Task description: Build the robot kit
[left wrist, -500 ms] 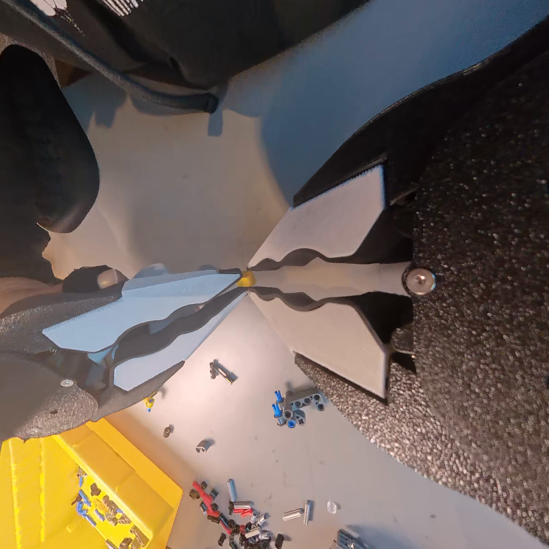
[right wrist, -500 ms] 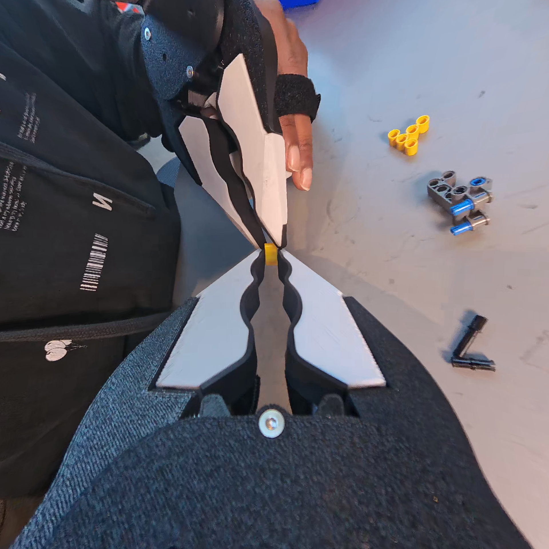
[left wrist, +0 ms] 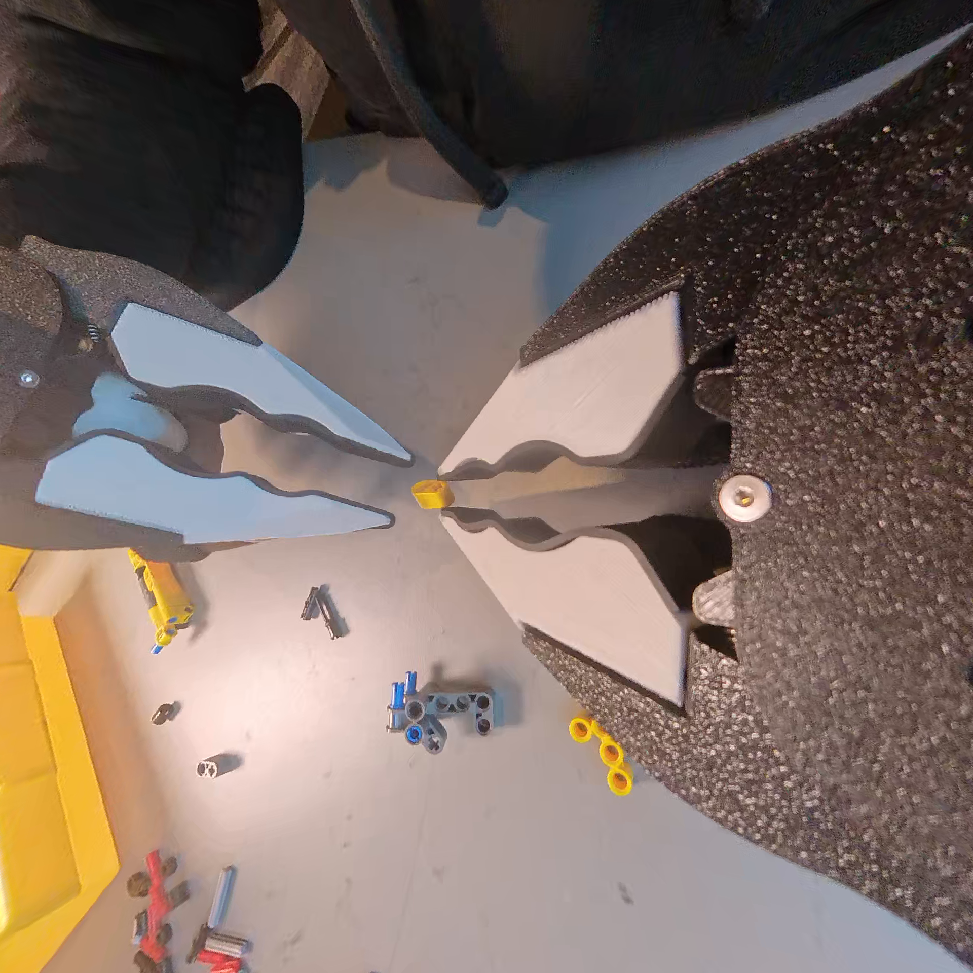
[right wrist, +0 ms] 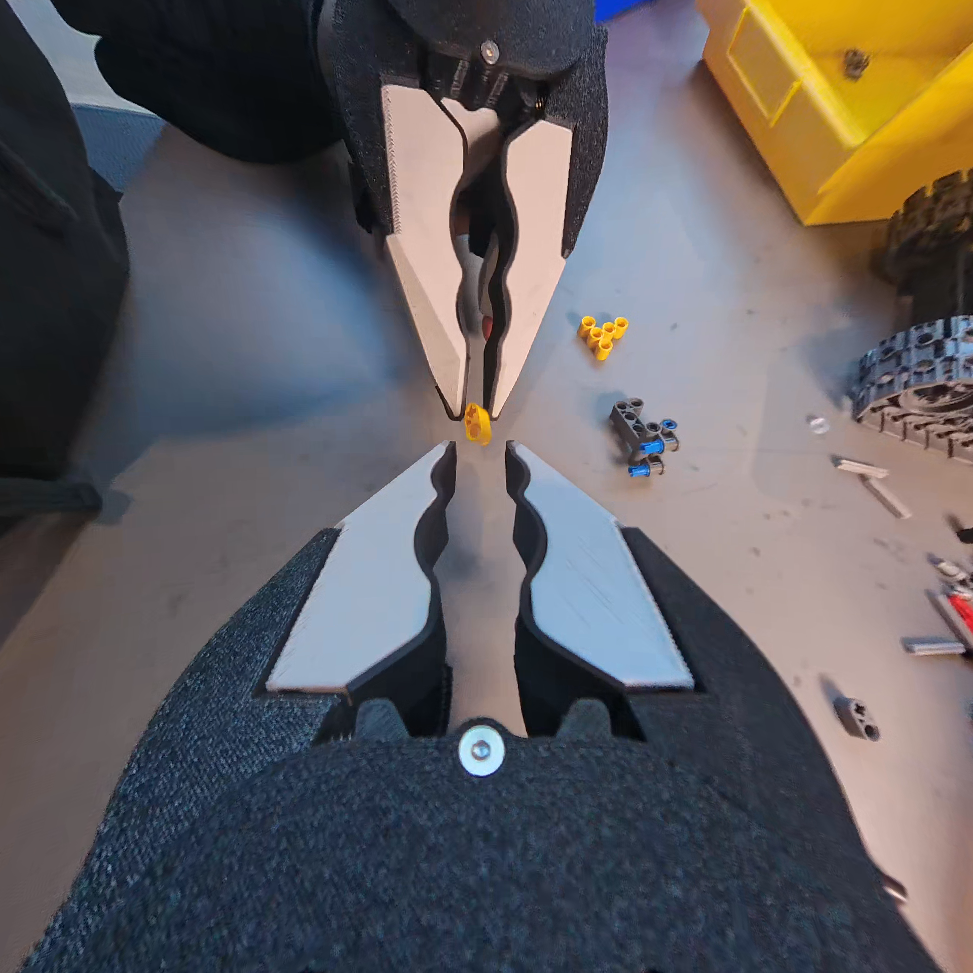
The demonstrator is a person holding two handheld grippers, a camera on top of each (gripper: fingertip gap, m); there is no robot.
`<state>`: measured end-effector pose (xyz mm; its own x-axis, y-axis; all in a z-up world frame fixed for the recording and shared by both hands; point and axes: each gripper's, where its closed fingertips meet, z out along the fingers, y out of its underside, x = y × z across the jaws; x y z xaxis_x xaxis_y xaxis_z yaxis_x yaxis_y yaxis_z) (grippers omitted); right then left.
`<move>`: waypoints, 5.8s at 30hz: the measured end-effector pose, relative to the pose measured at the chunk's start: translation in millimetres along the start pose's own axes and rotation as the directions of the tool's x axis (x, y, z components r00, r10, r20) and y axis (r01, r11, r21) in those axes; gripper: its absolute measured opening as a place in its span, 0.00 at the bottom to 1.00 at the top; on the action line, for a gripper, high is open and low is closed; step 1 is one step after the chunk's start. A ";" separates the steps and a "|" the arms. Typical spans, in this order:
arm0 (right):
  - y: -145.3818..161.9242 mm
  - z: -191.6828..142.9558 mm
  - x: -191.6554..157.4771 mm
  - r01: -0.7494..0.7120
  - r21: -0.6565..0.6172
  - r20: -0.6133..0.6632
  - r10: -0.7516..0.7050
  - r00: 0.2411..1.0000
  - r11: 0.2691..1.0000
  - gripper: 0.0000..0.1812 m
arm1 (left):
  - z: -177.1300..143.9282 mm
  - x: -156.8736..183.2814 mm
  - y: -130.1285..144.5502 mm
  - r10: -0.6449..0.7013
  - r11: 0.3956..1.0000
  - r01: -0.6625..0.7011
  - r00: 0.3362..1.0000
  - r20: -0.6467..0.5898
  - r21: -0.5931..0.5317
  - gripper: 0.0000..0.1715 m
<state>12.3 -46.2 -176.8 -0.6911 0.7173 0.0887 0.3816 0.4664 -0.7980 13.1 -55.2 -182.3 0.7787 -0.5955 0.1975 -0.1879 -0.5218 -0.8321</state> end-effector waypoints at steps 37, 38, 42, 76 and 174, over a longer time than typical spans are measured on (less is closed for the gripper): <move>27.1 -35.0 18.1 -0.176 -0.161 -0.039 0.172 0.984 0.971 0.09 | 26.8 11.0 22.8 0.296 0.939 -0.280 0.953 0.055 -0.200 0.09; 32.3 -43.7 29.1 -0.206 -0.158 -0.081 0.196 0.977 0.966 0.09 | 27.6 11.5 22.6 0.303 0.936 -0.287 0.951 0.053 -0.202 0.07; 65.8 -47.5 49.5 -0.276 -0.220 -0.168 0.242 0.955 0.936 0.09 | 29.1 11.1 22.1 0.327 0.928 -0.311 0.943 0.052 -0.205 0.04; -97.0 -50.7 13.0 0.490 0.203 -0.500 -0.341 0.797 0.848 0.09 | -58.5 20.7 -95.6 -0.311 0.675 0.639 0.699 -0.644 0.368 0.02; 20.0 10.3 -21.3 -0.327 -0.101 0.094 0.336 0.937 0.940 0.02 | 25.3 9.8 24.9 0.156 0.968 -0.157 0.988 -0.020 -0.196 0.04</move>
<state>28.3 -57.4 -200.8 -0.5772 0.7802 -0.2410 0.6465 0.2564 -0.7185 31.3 -58.6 -214.2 0.7277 -0.6817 0.0760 -0.4211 -0.5314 -0.7350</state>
